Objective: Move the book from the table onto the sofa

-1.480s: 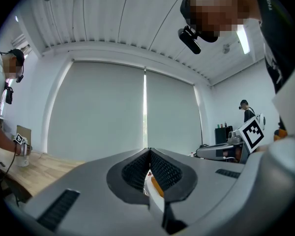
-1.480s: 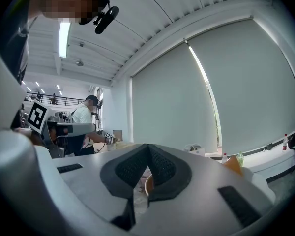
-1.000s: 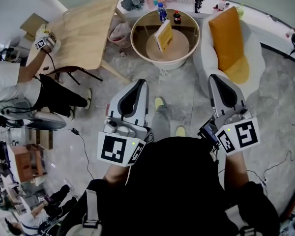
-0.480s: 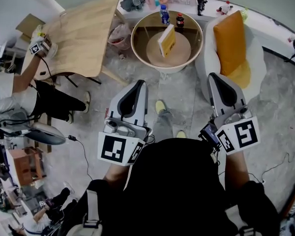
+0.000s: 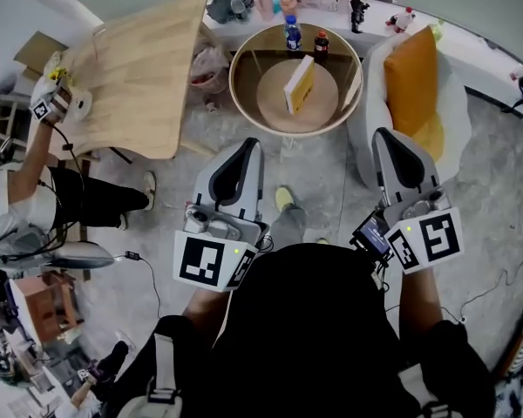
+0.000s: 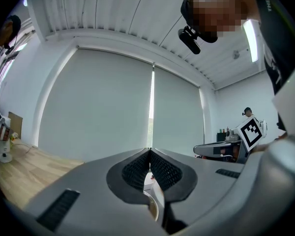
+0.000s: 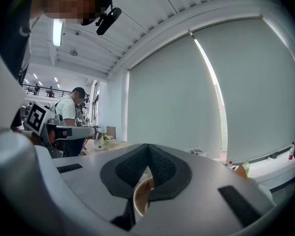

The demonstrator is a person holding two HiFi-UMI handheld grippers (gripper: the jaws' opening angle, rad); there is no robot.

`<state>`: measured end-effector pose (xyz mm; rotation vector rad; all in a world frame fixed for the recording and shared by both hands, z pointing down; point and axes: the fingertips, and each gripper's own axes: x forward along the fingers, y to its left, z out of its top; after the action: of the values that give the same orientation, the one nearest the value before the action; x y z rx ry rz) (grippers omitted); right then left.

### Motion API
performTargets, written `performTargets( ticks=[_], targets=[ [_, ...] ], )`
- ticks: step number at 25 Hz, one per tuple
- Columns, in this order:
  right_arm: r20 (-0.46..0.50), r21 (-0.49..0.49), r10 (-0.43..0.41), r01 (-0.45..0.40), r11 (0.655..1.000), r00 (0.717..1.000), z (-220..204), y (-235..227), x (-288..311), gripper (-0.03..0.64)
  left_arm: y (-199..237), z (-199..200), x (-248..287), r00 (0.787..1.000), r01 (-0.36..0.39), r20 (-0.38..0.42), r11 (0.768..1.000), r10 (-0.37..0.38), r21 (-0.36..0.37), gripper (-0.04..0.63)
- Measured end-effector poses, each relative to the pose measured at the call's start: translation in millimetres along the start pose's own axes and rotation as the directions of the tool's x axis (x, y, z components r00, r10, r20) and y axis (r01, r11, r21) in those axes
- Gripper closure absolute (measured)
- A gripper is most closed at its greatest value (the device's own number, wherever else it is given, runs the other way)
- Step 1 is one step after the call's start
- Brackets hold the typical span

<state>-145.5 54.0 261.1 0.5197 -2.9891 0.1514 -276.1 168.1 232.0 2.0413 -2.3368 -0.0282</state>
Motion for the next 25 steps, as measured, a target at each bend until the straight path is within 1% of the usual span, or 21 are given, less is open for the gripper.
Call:
performTargets(
  ticks=[5,16,25],
  targets=[
    [-0.011,-0.007,-0.016,0.016,1.0,1.0,4.2,1.4,32.6,0.607,31.3,1.2,17.7,1.0,0.014,0.019,1.0,-0.014,-0.006,0.584],
    [-0.019,-0.033,-0.044,0.044,0.999,0.999,12.9,2.7,98.2,0.606,91.1,1.4,51.4,0.999,0.038,0.014,0.999,-0.038,-0.014,0.584],
    [-0.015,-0.053,-0.07,0.069,0.996,0.997,11.4,7.1,138.3,0.606,129.0,-6.1,67.2,0.998,0.065,0.018,0.998,-0.064,-0.018,0.584]
  ],
)
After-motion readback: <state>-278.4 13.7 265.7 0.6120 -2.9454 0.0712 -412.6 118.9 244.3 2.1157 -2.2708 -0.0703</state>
